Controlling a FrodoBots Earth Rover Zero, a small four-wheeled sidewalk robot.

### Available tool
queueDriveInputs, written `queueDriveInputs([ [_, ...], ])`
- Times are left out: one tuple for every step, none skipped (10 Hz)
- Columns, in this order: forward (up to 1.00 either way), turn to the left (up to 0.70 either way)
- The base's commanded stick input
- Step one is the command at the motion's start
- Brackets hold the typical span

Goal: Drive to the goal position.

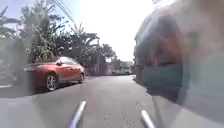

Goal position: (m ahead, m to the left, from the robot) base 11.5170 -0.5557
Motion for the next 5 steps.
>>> queueDriveInputs([
  [0.85, 0.00],
  [0.85, 0.00],
  [0.85, 0.00],
  [0.85, 0.00],
  [0.85, 0.00],
])
